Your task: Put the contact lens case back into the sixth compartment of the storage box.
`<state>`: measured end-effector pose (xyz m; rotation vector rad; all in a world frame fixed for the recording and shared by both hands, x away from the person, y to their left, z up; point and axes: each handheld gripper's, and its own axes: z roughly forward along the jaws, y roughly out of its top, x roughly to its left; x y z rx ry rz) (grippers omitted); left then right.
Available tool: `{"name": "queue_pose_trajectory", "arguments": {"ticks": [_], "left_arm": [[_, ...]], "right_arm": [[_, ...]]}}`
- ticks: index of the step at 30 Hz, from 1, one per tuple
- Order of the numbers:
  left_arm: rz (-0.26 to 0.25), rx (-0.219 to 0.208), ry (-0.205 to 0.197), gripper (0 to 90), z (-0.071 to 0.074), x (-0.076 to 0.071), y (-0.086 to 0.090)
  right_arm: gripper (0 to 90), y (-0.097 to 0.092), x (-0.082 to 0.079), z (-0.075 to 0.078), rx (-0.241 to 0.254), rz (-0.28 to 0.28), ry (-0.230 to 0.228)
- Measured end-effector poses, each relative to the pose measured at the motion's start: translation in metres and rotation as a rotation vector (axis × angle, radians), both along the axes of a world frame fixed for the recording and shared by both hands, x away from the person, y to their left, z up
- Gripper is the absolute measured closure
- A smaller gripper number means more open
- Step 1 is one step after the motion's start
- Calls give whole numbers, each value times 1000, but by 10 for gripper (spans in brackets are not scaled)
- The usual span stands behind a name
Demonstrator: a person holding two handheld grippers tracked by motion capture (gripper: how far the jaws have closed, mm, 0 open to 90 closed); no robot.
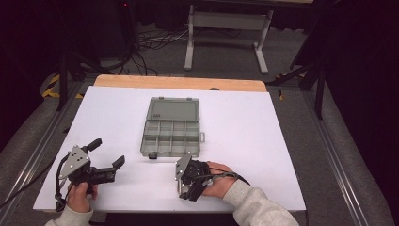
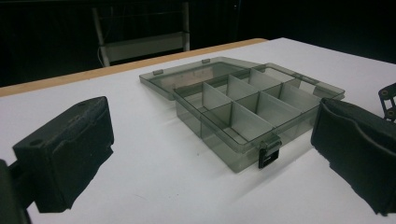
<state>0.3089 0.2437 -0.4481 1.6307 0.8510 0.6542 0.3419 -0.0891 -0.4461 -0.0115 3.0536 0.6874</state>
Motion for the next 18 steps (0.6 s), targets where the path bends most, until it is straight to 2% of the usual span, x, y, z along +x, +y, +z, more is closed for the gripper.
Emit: {"name": "queue_pose_trajectory", "arguments": {"ticks": [12,18], "left_arm": [[1,-1,-2,1,0,0,0],[0,-2,-1,1,0,0,1]], "right_arm": [[268,-3,0,11,26,0,-22],[268,-6,2,18,67,-14,-45]]}}
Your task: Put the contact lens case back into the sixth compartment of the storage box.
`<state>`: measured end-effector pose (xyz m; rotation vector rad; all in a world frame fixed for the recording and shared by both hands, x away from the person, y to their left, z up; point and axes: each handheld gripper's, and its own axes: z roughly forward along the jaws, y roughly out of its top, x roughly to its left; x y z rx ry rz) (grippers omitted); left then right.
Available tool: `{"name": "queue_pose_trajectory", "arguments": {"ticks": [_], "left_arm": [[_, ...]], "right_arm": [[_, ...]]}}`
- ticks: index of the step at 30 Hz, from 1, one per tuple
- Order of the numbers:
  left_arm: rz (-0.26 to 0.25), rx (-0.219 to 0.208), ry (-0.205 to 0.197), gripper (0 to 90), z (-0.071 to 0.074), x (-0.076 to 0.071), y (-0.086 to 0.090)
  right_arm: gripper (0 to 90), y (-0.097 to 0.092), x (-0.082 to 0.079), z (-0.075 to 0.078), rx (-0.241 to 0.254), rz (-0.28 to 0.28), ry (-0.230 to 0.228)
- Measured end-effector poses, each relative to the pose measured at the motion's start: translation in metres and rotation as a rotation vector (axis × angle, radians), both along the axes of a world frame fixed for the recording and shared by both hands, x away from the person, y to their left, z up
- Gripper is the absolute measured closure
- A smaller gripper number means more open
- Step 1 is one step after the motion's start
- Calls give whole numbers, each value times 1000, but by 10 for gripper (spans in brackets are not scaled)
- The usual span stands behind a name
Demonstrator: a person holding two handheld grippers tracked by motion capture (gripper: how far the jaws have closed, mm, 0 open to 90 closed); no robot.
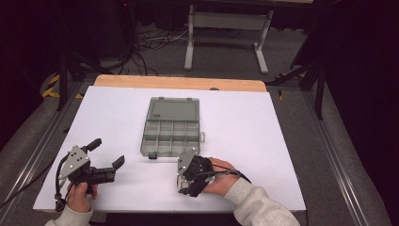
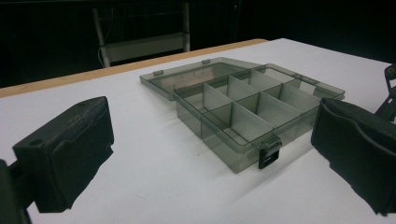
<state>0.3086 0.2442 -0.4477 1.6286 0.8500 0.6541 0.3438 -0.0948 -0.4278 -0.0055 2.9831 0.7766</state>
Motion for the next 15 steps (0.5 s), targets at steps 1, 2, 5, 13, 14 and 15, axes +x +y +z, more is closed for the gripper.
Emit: {"name": "queue_pose_trajectory", "arguments": {"ticks": [1,2,5,13,14,15], "left_arm": [[1,0,-1,1,0,0,0],[1,1,0,1,0,0,0],[1,1,0,1,0,0,0],[1,1,-1,1,0,0,0],[2,0,-2,1,0,0,0],[2,0,-2,1,0,0,0]], "right_arm": [[268,0,0,1,4,-1,-4],[268,-1,0,2,12,1,-12],[268,-2,0,6,38,-2,-25],[268,-7,3,14,101,-24,-53],[268,-7,3,15,105,-26,-53],[268,-8,4,16,115,-26,-58]]}}
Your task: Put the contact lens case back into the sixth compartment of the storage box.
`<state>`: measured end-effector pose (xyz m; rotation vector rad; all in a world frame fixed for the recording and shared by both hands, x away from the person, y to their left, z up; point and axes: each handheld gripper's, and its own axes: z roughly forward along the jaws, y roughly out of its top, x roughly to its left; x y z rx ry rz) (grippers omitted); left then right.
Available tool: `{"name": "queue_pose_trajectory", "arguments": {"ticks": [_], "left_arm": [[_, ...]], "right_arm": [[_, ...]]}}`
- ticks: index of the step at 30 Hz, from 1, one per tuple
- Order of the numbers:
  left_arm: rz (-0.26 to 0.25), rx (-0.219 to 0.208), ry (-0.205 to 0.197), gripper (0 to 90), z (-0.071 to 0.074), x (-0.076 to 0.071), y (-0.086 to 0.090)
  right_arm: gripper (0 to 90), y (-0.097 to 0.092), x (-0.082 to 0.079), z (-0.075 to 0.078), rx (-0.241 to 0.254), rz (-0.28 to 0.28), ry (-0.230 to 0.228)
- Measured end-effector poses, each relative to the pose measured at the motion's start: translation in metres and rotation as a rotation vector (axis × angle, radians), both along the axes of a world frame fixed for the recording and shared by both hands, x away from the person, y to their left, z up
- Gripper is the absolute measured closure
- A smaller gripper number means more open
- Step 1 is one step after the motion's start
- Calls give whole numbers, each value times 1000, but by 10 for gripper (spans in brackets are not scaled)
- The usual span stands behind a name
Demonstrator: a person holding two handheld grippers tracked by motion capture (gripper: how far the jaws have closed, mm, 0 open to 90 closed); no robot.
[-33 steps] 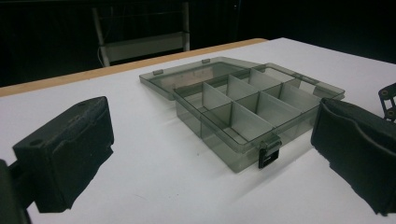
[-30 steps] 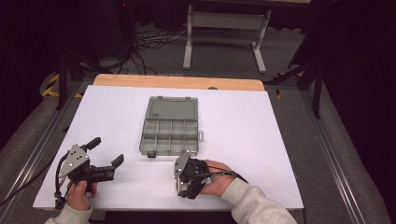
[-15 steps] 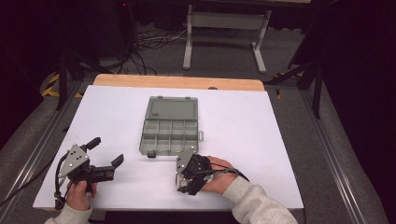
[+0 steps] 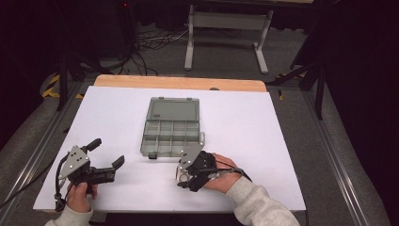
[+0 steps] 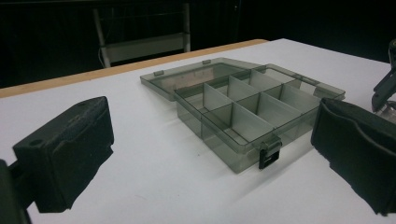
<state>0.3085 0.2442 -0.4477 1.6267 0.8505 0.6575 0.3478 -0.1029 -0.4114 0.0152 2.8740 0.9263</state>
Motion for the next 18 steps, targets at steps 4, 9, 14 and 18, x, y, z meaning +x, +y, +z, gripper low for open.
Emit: {"name": "queue_pose_trajectory", "arguments": {"ticks": [4,9,14,18], "left_arm": [[0,0,0,1,0,0,0],[1,1,1,1,0,0,0],[1,-1,0,1,0,0,0],[0,0,1,1,0,0,0]], "right_arm": [[268,-2,2,3,16,-6,-6],[268,-1,3,7,20,-12,-20],[268,-1,6,12,27,-16,-27],[268,-1,9,13,28,-20,-31]]}}
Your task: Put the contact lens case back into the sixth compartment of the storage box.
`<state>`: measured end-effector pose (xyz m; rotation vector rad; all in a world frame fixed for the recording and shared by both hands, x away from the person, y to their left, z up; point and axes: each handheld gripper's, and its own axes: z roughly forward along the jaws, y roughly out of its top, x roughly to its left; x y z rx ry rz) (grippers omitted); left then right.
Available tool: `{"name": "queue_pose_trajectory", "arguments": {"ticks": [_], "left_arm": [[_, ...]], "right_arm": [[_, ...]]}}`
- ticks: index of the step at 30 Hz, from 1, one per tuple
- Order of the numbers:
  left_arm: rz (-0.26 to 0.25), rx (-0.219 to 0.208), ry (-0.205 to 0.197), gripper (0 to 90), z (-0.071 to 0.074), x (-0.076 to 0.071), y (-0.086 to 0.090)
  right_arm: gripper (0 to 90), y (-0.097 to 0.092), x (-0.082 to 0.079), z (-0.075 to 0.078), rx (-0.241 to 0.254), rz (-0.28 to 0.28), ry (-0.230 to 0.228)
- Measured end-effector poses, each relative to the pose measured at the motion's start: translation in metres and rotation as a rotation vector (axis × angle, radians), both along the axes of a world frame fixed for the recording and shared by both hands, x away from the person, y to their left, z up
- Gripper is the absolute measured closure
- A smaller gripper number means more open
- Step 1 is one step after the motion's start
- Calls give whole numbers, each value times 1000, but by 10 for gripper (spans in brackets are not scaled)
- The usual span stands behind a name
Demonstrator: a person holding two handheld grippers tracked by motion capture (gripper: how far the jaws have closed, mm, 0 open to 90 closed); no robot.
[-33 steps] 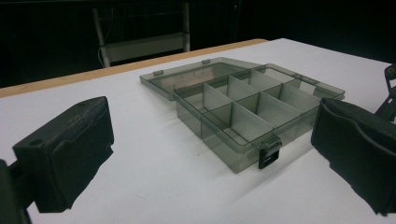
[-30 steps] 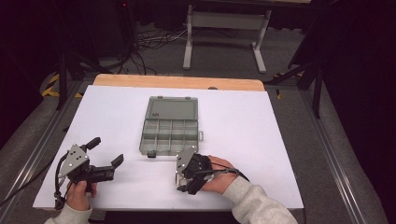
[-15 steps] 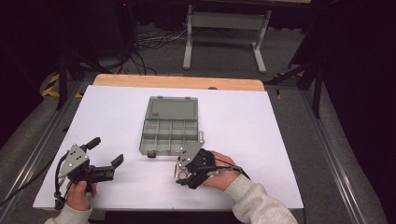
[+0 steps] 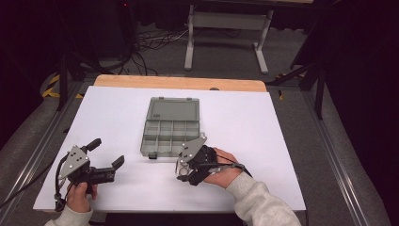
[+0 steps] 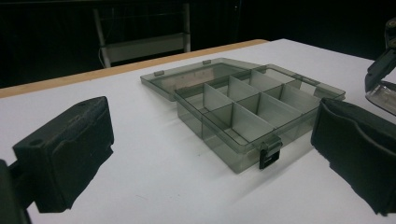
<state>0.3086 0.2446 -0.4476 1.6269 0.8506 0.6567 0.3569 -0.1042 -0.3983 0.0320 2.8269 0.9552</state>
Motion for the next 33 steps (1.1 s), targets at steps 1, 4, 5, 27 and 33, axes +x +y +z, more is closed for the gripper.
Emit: {"name": "queue_pose_trajectory", "arguments": {"ticks": [1,4,5,27,33], "left_arm": [[0,0,0,1,0,0,0],[0,0,0,0,0,0,0],[0,0,0,0,0,0,0],[3,-3,5,1,0,1,2],[1,-4,2,0,0,1,1]], "right_arm": [[268,0,1,1,0,0,2],[268,0,3,2,3,-3,-1],[268,1,4,4,2,-3,-4],[268,21,34,21,-12,-12,-40],[268,28,40,24,-13,-11,-48]]}}
